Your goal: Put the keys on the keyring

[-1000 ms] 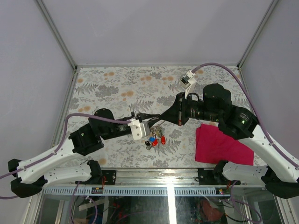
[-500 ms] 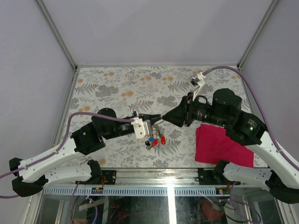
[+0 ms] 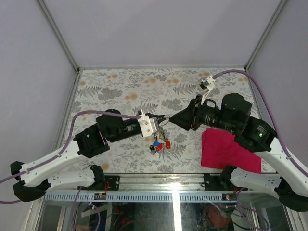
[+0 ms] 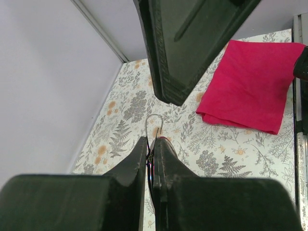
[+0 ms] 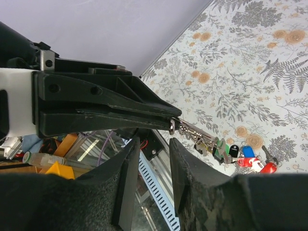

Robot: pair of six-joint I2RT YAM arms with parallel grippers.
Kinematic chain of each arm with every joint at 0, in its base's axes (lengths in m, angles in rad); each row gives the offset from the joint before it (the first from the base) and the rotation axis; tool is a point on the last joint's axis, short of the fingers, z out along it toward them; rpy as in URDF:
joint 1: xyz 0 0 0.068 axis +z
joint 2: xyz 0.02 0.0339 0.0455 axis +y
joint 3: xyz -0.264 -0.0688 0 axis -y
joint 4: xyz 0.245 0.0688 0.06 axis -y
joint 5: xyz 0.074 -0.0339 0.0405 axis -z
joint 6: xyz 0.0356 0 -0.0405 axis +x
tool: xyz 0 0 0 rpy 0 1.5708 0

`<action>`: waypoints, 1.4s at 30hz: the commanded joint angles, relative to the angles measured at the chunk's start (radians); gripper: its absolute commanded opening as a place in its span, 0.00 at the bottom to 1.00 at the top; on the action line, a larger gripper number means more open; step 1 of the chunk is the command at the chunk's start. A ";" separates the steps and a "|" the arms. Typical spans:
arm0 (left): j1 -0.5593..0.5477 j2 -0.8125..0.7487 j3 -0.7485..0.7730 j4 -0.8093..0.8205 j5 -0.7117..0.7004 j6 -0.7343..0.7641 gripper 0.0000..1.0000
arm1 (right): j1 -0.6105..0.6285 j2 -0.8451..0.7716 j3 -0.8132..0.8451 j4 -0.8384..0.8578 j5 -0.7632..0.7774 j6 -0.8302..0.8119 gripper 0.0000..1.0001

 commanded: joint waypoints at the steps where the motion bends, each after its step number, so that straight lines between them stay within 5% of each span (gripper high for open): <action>1: -0.003 -0.004 0.053 0.046 -0.050 -0.065 0.00 | 0.004 0.002 -0.011 0.046 0.042 -0.036 0.38; 10: -0.003 0.025 0.101 -0.029 -0.159 -0.230 0.00 | 0.003 -0.109 -0.234 0.197 0.173 -0.118 0.38; 20: 0.053 0.039 0.068 -0.089 -0.181 -0.345 0.00 | 0.003 -0.153 -0.438 0.114 0.313 -0.125 0.40; 29: 0.227 -0.016 0.000 -0.078 -0.082 -0.448 0.00 | -0.013 0.091 -0.442 0.029 0.243 -0.083 0.40; 35: 0.240 -0.047 -0.033 -0.080 -0.106 -0.457 0.00 | -0.129 0.237 -0.534 0.237 0.077 0.003 0.41; 42: 0.244 -0.081 -0.068 -0.059 -0.186 -0.467 0.00 | -0.168 0.360 -0.639 0.434 0.092 0.147 0.43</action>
